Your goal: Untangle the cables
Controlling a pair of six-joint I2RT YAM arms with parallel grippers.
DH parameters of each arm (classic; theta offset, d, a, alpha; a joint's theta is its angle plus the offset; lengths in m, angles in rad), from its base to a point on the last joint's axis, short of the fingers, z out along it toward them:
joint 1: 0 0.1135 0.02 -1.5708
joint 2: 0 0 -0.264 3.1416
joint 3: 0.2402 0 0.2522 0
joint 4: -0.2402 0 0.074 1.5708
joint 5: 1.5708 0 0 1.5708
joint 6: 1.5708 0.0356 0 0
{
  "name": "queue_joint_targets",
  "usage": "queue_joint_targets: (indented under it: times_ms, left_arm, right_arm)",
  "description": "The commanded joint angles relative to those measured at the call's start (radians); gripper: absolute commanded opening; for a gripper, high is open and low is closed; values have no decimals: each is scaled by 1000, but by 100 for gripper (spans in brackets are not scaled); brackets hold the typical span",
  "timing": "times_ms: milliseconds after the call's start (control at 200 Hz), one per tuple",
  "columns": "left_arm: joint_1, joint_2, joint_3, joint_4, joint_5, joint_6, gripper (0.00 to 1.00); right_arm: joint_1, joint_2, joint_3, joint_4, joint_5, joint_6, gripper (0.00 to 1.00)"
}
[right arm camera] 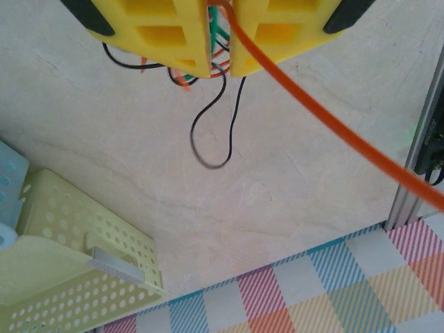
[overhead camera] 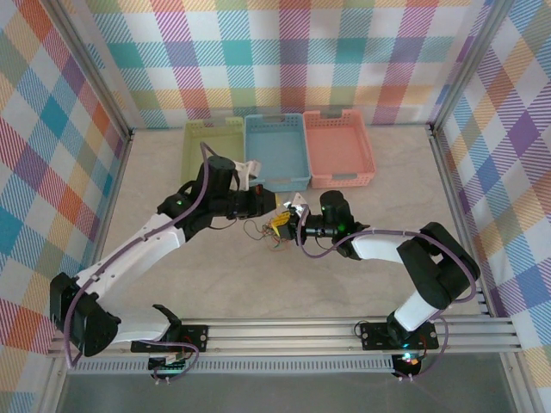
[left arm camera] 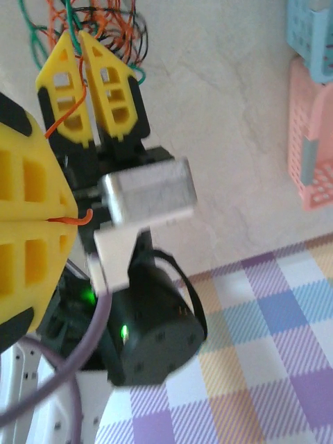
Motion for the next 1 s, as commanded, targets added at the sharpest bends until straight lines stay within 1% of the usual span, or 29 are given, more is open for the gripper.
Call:
queue_joint_targets:
  times_ms: [0,130,450,625,665,725,845,995]
  left_arm:
    - [-6,-58,73,-63,12,5,0]
    - [-4,-78,138,-108,-7,19,0]
    - [-3,-110,224,-112,24,-1,0]
    - [-3,-103,215,-118,23,7,0]
    - [-3,-100,202,-120,12,12,0]
    - [-3,-91,183,-126,-4,23,0]
    - [-2,-70,147,-132,-55,42,0]
    - [8,-28,92,-79,-31,12,0]
  right_arm:
    - [6,9,28,-37,6,-23,17]
    - [6,14,39,-89,24,-26,17]
    - [6,20,49,-126,49,-32,16]
    - [6,0,33,-105,54,-32,18]
    - [6,-10,26,-93,54,-32,20]
    - [6,-29,9,-69,53,-32,26]
    - [6,-79,-32,-21,57,-32,41]
    - [6,-148,-116,121,97,-32,50]
